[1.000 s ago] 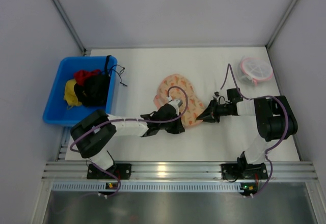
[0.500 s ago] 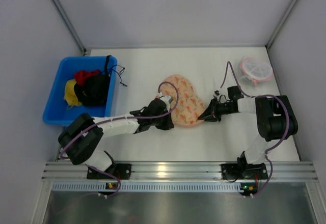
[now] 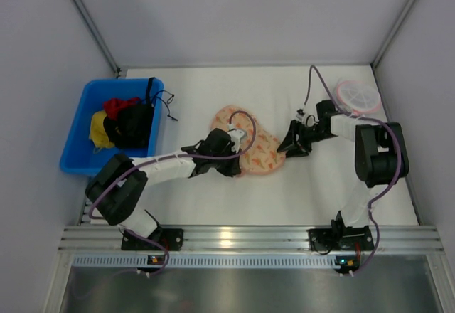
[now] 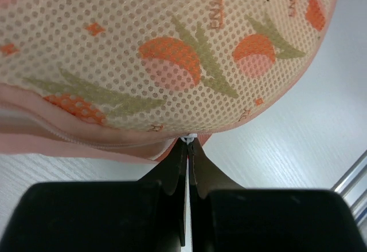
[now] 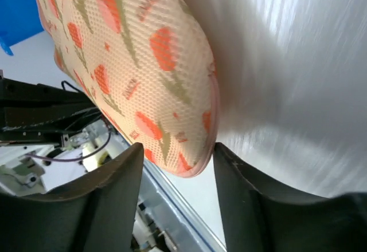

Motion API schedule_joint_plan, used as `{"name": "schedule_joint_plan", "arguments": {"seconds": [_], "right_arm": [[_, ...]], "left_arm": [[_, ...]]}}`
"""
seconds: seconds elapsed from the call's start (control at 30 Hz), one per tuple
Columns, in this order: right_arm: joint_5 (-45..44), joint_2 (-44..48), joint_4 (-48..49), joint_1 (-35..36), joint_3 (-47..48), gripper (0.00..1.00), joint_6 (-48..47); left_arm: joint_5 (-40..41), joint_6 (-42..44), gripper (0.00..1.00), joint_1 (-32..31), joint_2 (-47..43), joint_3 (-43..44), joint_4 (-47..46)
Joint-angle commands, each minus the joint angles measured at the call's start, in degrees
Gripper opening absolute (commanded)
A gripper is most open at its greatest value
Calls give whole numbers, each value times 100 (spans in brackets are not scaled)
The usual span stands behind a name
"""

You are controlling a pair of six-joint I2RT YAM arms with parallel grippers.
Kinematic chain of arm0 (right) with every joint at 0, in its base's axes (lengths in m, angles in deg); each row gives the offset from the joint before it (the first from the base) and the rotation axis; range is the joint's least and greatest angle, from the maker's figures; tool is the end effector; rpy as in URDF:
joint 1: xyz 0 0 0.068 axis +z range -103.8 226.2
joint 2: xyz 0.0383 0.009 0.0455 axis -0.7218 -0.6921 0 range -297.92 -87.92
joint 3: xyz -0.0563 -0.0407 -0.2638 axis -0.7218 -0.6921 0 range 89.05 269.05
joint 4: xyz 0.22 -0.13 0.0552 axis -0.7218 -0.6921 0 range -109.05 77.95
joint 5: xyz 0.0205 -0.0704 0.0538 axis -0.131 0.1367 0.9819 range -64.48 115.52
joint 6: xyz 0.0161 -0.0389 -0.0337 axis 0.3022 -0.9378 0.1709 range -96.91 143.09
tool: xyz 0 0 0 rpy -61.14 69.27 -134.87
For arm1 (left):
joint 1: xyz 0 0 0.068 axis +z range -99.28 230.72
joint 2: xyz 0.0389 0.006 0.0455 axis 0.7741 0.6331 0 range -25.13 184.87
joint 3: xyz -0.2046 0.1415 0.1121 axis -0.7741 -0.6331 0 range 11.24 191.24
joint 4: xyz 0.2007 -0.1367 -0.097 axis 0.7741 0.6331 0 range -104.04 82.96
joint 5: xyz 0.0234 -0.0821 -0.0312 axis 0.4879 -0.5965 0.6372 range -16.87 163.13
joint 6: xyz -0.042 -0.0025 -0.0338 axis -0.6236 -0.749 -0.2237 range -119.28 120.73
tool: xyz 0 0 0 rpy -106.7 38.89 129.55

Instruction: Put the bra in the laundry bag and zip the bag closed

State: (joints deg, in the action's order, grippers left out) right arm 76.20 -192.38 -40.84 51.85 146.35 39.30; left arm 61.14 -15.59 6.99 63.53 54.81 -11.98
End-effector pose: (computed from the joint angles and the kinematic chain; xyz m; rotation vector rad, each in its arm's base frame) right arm 0.3157 0.0589 0.1367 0.0941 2.7722 1.3520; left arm 0.2140 -0.2149 0.1665 0.6925 2.4046 -0.7182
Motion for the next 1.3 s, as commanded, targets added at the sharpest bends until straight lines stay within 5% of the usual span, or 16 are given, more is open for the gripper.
{"name": "schedule_joint_plan", "arguments": {"seconds": [0.0, 0.1, 0.4, 0.43, 0.63, 0.77, 1.07, 1.27], "right_arm": [[-225, 145, -231, -125, 536, 55, -136], [-67, 347, -625, -257, 660, 66, -214], [241, 664, -2077, -802, 493, 69, -821], [267, 682, -2095, -820, 484, 75, -821], [-311, 401, -2832, -1372, 1422, 85, -1505], [-672, 277, -3158, -1812, 2048, 84, -2444], [-999, 1454, -2570, -1954, 1803, 77, -4421], [-1841, 3167, -867, -998, 434, 63, -5301]], "left_arm": [[-514, -177, 0, -4, 72, 519, 22], [-541, -836, 0, -92, 361, 1143, 22], [-339, -2085, 0, -452, 1469, 2313, 31], [-339, -2130, 0, -488, 1670, 2383, 31], [-181, -2657, 0, -549, 1971, 2648, 92], [-225, -2763, 0, -541, 1822, 2464, 75], [-963, -2860, 0, -470, 1716, 2252, -4], [-1578, -2781, 0, -391, 1891, 2542, 179]]}}
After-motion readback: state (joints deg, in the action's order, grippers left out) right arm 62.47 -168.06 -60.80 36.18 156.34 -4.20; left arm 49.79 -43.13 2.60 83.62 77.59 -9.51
